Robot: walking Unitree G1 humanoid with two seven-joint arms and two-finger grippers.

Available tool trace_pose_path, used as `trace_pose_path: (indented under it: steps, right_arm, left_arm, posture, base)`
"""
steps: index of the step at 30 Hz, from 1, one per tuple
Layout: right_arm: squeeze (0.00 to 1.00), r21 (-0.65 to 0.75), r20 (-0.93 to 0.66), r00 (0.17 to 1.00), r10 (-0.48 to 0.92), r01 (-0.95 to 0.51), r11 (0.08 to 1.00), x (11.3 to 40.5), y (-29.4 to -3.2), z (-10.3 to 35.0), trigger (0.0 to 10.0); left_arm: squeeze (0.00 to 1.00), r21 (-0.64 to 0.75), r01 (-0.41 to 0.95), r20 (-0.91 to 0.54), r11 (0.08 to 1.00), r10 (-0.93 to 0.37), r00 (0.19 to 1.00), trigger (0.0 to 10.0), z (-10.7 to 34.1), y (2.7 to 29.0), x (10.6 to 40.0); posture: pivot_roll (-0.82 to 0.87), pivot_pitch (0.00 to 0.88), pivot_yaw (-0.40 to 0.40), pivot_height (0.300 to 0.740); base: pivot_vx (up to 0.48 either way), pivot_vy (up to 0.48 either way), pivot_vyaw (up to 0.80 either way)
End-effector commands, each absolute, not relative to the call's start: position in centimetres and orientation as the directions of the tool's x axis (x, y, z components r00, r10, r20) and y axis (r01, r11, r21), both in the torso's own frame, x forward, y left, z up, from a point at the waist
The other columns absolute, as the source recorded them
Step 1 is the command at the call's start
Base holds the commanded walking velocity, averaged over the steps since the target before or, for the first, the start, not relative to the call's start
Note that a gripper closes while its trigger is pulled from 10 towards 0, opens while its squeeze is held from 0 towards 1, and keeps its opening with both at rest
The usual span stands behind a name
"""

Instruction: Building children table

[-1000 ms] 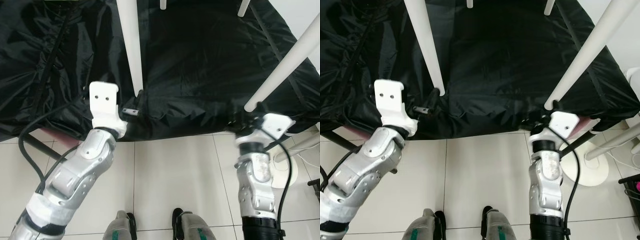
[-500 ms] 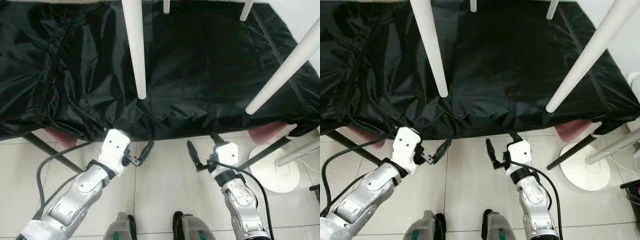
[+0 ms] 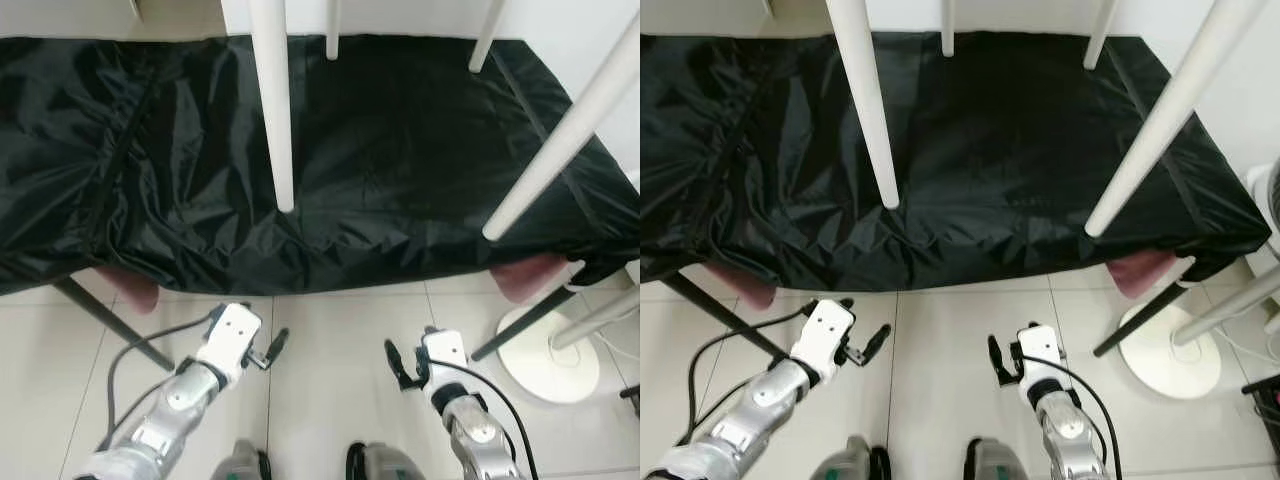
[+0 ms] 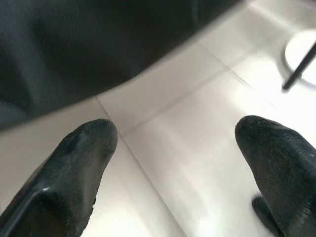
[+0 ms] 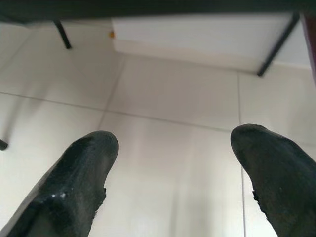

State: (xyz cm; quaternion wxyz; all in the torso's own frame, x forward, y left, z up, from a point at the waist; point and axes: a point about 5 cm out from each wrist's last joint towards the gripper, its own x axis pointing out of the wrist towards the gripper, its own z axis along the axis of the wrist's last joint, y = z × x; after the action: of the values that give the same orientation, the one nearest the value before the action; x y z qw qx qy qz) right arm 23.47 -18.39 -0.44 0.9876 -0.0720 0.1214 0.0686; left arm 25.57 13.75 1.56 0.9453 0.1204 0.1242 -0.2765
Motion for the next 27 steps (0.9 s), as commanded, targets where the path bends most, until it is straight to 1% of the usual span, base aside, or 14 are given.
trace_pose_path:
  steps: [1,2,4,5,7,12,13,15,18,21,22,25,27]
  right_arm:
    - [0.0,-0.124,-0.349,0.935,0.065,-0.115,0.986,22.6,-19.1,-2.3,10.0]
    - [0.0,-0.124,-0.349,0.935,0.065,-0.115,0.986,22.6,-19.1,-2.3,10.0]
    - [0.0,-0.102,-0.414,0.909,0.059,-0.111,0.989,22.3,-19.4,-3.3,10.0]
    - [0.0,-0.102,-0.414,0.909,0.059,-0.111,0.989,22.3,-19.4,-3.3,10.0]
    - [0.0,-0.101,-0.486,0.873,0.038,-0.1,0.99,21.6,-19.7,-4.4,10.0]
    - [0.0,-0.092,-0.543,0.839,0.033,-0.098,0.991,20.8,-19.7,-5.2,10.0]
    - [0.0,-0.096,-0.59,0.807,0.017,-0.091,0.991,20.0,-19.8,-6.0,10.0]
    - [0.0,-0.075,-0.622,0.783,0.01,-0.072,0.995,19.4,-19.7,-6.5,10.0]
    - [0.0,-0.08,-0.633,0.774,0.005,-0.072,0.994,19.1,-19.7,-6.7,10.0]
    - [0.0,-0.083,-0.668,0.744,-0.008,-0.064,0.994,18.4,-19.5,-7.3,10.0]
    - [0.0,-0.099,-0.683,0.73,-0.006,-0.084,0.992,18.1,-19.3,-7.6,10.0]
    - [0.0,-0.105,-0.697,0.717,-0.002,-0.1,0.989,17.9,-19.2,-7.8,10.0]
    - [0.0,-0.102,-0.719,0.695,-0.001,-0.105,0.989,17.5,-19.0,-8.1,10.0]
  left_arm:
    - [0.0,0.157,0.484,-0.413,0.861,-0.388,0.824,10.0,-1.0,14.7,24.8]
    - [0.0,0.157,0.484,-0.413,0.861,-0.388,0.824,10.0,-1.0,14.7,24.8]
    - [0.0,0.135,0.444,-0.466,0.886,-0.338,0.818,10.0,-2.2,14.8,24.6]
    - [0.0,0.135,0.444,-0.466,0.886,-0.338,0.818,10.0,-2.2,14.8,24.6]
    - [0.0,0.136,0.392,-0.533,0.91,-0.267,0.803,10.0,-3.3,15.0,24.4]
    - [0.0,0.123,0.356,-0.575,0.926,-0.226,0.786,10.0,-4.0,15.1,24.1]
    - [0.0,0.099,0.309,-0.616,0.946,-0.186,0.766,10.0,-4.7,15.4,23.6]
    - [0.0,0.085,0.282,-0.65,0.956,-0.162,0.743,10.0,-5.3,15.7,23.0]
    - [0.0,0.078,0.278,-0.664,0.957,-0.158,0.731,10.0,-5.6,15.8,22.6]
    - [0.0,0.088,0.292,-0.734,0.952,-0.136,0.665,10.0,-7.0,15.9,20.8]
    - [0.0,0.079,0.292,-0.754,0.953,-0.135,0.643,10.0,-7.4,15.9,20.2]
    - [0.0,0.077,0.295,-0.766,0.952,-0.133,0.629,10.0,-7.6,15.8,19.8]
    - [0.0,0.062,0.295,-0.777,0.953,-0.139,0.614,10.0,-7.9,15.7,19.4]
  posture:
    - [-0.03,0.076,0.027,0.74]
    - [-0.03,0.076,0.027,0.74]
    - [-0.04,0.068,0.029,0.74]
    - [-0.04,0.068,0.029,0.74]
    - [-0.04,0.067,0.028,0.74]
    - [-0.04,0.067,0.028,0.74]
    - [-0.05,0.054,0.036,0.74]
    - [-0.06,0.055,0.038,0.74]
    - [-0.06,0.049,0.04,0.74]
    - [-0.07,0.039,0.036,0.74]
    - [-0.08,0.027,0.038,0.74]
    - [-0.08,0.027,0.038,0.74]
    - [-0.08,0.005,0.043,0.74]
  base:
    - [0.0,0.0,0.0]
    - [0.0,0.0,0.0]
    - [0.0,0.0,0.0]
    - [0.0,0.0,0.0]
    - [0.0,0.0,0.0]
    - [0.0,0.0,0.0]
    - [0.0,0.0,0.0]
    - [0.0,0.0,0.0]
    - [0.0,0.0,0.0]
    - [0.0,0.0,0.0]
    - [0.0,0.0,0.0]
    - [0.0,0.0,0.0]
    - [0.0,0.0,0.0]
